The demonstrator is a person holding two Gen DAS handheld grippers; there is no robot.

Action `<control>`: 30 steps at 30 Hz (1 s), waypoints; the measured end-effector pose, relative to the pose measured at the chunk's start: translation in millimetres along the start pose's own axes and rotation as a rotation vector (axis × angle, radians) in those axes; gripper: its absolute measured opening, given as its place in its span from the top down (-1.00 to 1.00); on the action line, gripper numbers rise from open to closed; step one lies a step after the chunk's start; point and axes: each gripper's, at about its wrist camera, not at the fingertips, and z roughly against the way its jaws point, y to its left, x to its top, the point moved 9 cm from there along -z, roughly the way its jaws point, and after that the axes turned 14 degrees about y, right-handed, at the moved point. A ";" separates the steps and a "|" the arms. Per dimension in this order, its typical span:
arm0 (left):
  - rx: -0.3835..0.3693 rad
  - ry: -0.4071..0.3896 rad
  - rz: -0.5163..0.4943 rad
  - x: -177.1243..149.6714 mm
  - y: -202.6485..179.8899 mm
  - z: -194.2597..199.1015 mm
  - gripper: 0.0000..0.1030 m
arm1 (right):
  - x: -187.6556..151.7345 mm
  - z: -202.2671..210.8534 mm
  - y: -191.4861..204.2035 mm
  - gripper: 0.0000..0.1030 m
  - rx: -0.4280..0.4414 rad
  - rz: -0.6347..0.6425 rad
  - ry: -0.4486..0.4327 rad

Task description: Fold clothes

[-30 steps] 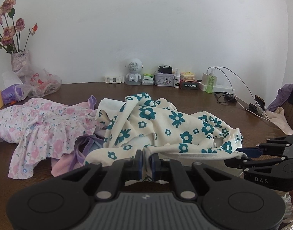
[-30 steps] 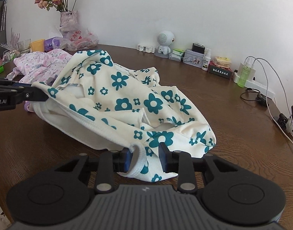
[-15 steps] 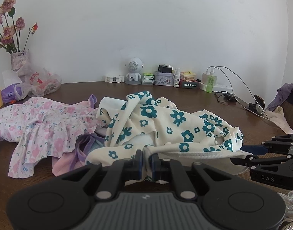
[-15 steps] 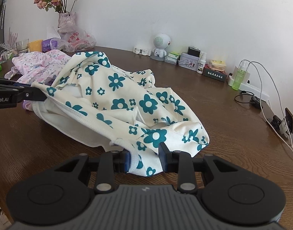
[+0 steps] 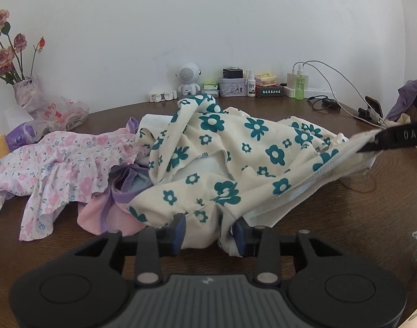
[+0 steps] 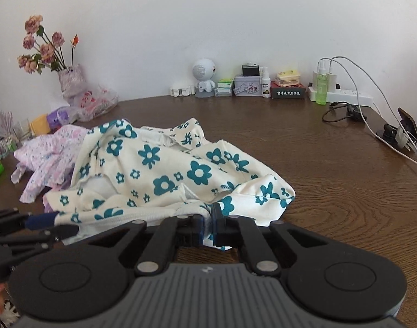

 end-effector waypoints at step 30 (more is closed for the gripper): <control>0.183 -0.053 0.083 -13.1 5.0 13.8 0.30 | 13.1 23.5 35.4 0.91 0.155 -0.032 -0.062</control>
